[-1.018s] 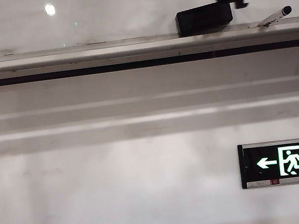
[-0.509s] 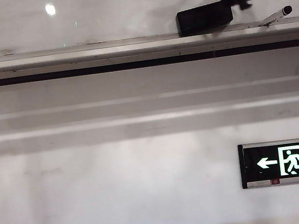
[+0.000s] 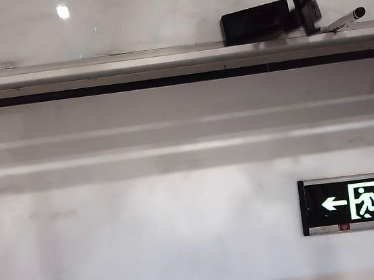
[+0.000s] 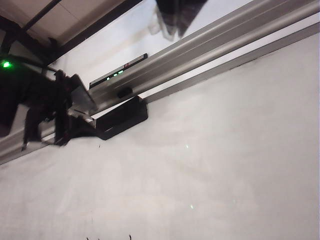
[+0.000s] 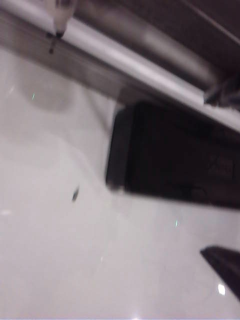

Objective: Wipe the whiteboard clean using the black magnetic whiteboard eraser attached to the whiteboard.

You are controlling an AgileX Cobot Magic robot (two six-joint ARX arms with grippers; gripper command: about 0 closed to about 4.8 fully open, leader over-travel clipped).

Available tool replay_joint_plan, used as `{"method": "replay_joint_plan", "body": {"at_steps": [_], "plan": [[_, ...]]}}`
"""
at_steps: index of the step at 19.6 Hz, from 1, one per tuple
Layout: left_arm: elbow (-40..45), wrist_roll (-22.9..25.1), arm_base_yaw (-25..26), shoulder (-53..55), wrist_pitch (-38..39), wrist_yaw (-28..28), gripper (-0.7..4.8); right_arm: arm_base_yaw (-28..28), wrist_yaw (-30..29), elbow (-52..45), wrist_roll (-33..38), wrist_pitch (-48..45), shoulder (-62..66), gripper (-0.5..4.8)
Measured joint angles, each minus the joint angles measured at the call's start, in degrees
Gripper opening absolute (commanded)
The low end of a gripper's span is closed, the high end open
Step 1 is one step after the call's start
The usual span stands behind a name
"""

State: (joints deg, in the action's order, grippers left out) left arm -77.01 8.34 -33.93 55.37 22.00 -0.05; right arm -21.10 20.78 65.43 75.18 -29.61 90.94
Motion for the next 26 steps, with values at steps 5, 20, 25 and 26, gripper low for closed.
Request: {"method": "replay_joint_plan", "body": {"at_steps": [5,20,25,26], "plan": [[0.0,0.0,0.0,0.02,0.0,0.0,-0.06,-0.04,-0.35,2.6,-0.02,-0.44,1.99,3.6],[0.0,0.0,0.0,0.09,-0.37,0.02,-0.06,0.44,-1.29,8.15,0.2,0.11,8.33,-0.08],[0.0,0.0,0.0,0.07,-0.37,0.02,-0.06,0.5,-1.36,8.13,-0.11,-0.13,8.33,-0.08],[0.0,0.0,0.0,0.07,-0.37,0.0,-0.06,0.5,-1.33,8.13,-1.07,-0.61,8.37,-0.08]]}}
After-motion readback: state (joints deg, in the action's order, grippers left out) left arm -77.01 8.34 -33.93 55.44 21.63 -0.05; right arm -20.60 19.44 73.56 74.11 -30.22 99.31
